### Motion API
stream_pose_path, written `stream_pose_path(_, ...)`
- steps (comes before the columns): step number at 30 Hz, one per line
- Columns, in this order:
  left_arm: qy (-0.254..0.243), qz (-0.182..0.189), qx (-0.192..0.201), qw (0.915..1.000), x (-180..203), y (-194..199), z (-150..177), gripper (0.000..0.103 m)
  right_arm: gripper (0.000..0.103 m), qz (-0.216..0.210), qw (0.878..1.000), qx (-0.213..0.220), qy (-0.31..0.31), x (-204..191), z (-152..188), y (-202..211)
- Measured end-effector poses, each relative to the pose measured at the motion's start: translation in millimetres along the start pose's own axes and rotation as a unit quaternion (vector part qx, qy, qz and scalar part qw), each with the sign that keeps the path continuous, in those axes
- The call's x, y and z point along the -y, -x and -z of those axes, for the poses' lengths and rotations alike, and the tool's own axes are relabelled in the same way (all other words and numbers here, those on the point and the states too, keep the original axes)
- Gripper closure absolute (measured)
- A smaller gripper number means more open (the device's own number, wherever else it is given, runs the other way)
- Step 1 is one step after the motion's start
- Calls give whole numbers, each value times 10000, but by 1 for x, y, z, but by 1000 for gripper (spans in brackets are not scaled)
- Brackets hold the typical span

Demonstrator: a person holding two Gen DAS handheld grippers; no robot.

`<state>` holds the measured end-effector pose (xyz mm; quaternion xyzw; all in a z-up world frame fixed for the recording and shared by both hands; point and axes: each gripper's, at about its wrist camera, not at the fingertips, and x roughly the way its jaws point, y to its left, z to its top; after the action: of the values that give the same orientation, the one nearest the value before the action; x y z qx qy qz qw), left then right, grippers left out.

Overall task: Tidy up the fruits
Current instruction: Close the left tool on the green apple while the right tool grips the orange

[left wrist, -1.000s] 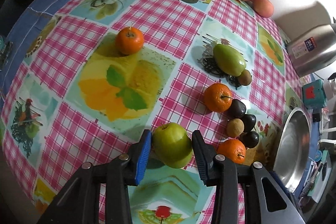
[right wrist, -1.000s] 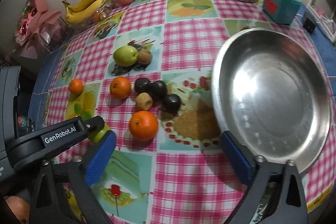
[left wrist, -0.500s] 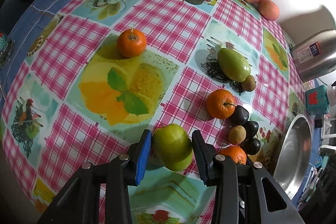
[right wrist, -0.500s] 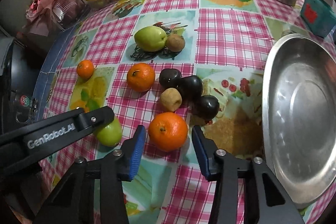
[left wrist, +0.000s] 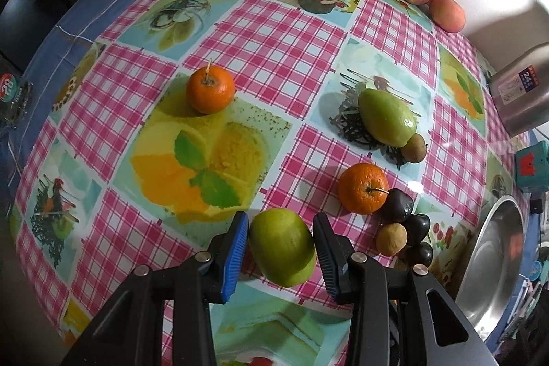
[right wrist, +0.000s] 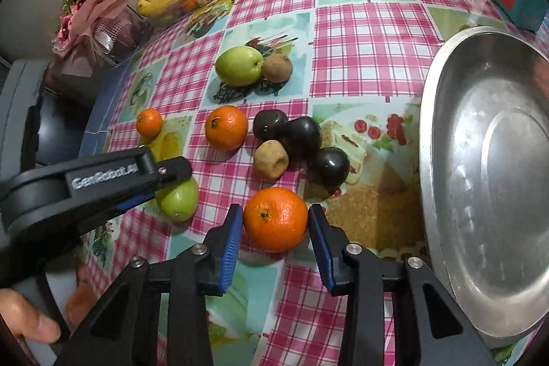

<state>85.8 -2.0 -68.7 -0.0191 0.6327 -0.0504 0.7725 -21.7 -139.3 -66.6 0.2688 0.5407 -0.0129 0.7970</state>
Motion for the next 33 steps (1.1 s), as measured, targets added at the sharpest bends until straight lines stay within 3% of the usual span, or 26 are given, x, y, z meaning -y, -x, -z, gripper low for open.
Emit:
stream_pose_path(26, -115, -121, 56, 9998, 2, 2, 3, 62, 63, -20, 9997, 155, 164, -9, 7, 16)
stream_pose_path(33, -52, 44, 209, 9998, 1, 16, 4, 64, 63, -78, 9994, 310, 139, -8, 5, 30)
